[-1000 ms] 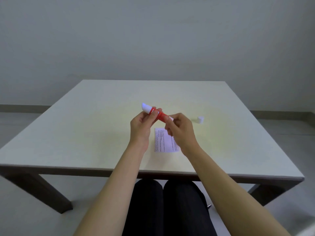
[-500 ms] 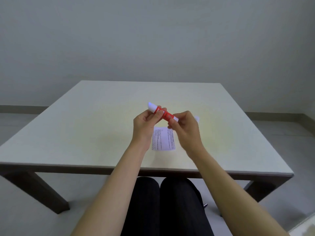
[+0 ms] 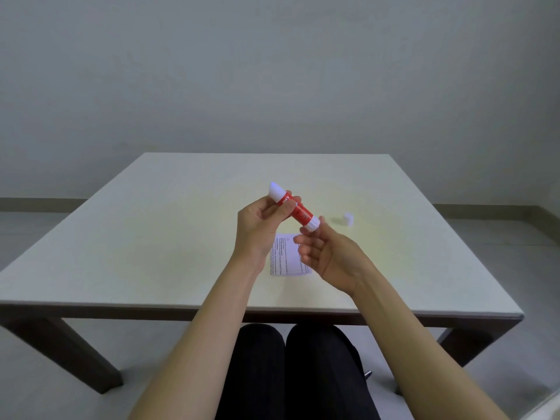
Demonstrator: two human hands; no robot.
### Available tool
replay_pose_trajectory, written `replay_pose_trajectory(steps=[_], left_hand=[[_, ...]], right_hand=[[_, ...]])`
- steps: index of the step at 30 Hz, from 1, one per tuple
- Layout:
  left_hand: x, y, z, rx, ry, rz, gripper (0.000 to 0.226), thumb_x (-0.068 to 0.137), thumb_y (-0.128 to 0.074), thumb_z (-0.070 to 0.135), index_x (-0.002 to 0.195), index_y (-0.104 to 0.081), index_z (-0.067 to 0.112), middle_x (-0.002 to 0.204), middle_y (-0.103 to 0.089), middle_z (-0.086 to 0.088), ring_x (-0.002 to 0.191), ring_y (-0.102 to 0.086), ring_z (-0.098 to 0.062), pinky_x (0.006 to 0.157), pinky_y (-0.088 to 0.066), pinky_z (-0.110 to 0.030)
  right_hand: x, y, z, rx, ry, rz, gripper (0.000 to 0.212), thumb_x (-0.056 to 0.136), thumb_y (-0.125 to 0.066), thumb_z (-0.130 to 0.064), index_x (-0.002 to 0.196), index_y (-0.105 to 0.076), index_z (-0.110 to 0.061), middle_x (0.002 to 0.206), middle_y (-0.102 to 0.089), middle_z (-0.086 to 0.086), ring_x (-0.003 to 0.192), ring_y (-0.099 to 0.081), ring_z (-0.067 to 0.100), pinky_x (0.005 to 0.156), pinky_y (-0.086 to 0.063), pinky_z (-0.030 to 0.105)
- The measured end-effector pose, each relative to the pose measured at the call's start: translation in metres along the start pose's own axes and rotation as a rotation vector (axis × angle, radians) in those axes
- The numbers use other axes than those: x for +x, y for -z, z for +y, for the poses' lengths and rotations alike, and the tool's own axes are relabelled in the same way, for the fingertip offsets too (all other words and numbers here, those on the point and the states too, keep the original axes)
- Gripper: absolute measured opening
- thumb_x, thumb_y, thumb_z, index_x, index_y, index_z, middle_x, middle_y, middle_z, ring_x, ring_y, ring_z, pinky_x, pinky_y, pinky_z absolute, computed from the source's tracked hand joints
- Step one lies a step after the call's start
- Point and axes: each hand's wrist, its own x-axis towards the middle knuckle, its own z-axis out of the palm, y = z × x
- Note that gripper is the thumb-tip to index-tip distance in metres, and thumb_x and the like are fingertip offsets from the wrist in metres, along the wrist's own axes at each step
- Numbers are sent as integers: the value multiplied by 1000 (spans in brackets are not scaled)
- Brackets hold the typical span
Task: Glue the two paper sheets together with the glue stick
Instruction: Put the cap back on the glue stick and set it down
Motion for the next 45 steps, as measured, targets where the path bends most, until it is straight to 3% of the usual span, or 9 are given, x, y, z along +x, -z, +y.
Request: replay_pose_trajectory(steps=[8, 14, 20, 24, 27, 32, 37, 40, 45], left_hand=[[-1, 4, 0, 24, 7, 28, 7, 78, -72, 19, 79, -75, 25, 87, -78, 3, 89, -72, -15, 83, -48, -21], [-1, 2, -5, 53, 58, 160, 9, 73, -77, 21, 81, -74, 18, 82, -77, 3, 86, -73, -16, 87, -47, -27], [-1, 6, -5, 69, 69, 168, 8, 74, -75, 24, 79, -74, 18, 84, -77, 0, 89, -72, -19, 90, -48, -29], [2, 3, -8, 134, 53, 217, 14, 71, -77, 28, 79, -73, 17, 73, -76, 5, 80, -73, -15, 75, -46, -20], [3, -2, -13, 188, 51, 327, 22, 67, -79, 39, 72, -67, 21, 62, -72, 10, 67, -71, -6, 67, -44, -18], [5, -5, -21, 193, 120, 298, 21, 66, -80, 37, 74, -68, 22, 73, -70, 6, 74, -68, -14, 81, -55, -36], [7, 13, -24, 291, 100, 240, 17, 70, -78, 19, 75, -71, 33, 84, -74, 4, 80, -71, -10, 81, -56, -35], [8, 23, -25, 426, 55, 240, 23, 73, -75, 18, 90, -70, 33, 86, -73, 7, 71, -69, -1, 65, -48, -15], [6, 24, -24, 626, -86, 211, 30, 76, -73, 13, 104, -70, 24, 85, -64, 12, 78, -63, -2, 74, -54, -28]], right_hand=[[-4, 1, -4, -301, 277, -25, 25, 82, -65, -28, 83, -64, -3, 70, -68, 8, 56, -61, 19, 61, -54, 27], [0, -5, 14, -1121, 873, 337, 18, 82, -69, -12, 87, -52, -16, 77, -60, -19, 68, -53, 6, 69, -40, 3], [-2, -10, -8, -310, -69, -34, 53, 97, -34, -50, 102, -61, -5, 59, -62, 9, 48, -55, 24, 51, -49, 29], [0, -11, 11, -663, 364, 91, 14, 95, -53, -21, 94, -53, -7, 64, -62, 2, 54, -56, 18, 55, -49, 27], [4, -12, 32, -1308, 700, 427, 21, 89, -60, -26, 93, -48, -9, 66, -60, -1, 55, -53, 21, 52, -42, 34], [13, -14, 40, -1551, 967, 548, 26, 80, -71, -25, 84, -53, -6, 67, -67, -1, 45, -53, 26, 48, -36, 28], [38, 20, 2, -1606, 451, 256, 100, 72, -69, -58, 150, -18, -22, 153, -25, 8, 133, -35, 26, 103, -35, 44], [59, 42, -23, -1779, 357, 485, 75, 89, -50, -53, 151, -14, -28, 160, -8, 12, 141, -21, 34, 108, -27, 49], [72, 64, -24, -2031, 155, 571, 40, 95, -40, -8, 133, -48, -12, 132, -49, 15, 113, -50, 34, 93, -37, 38]])
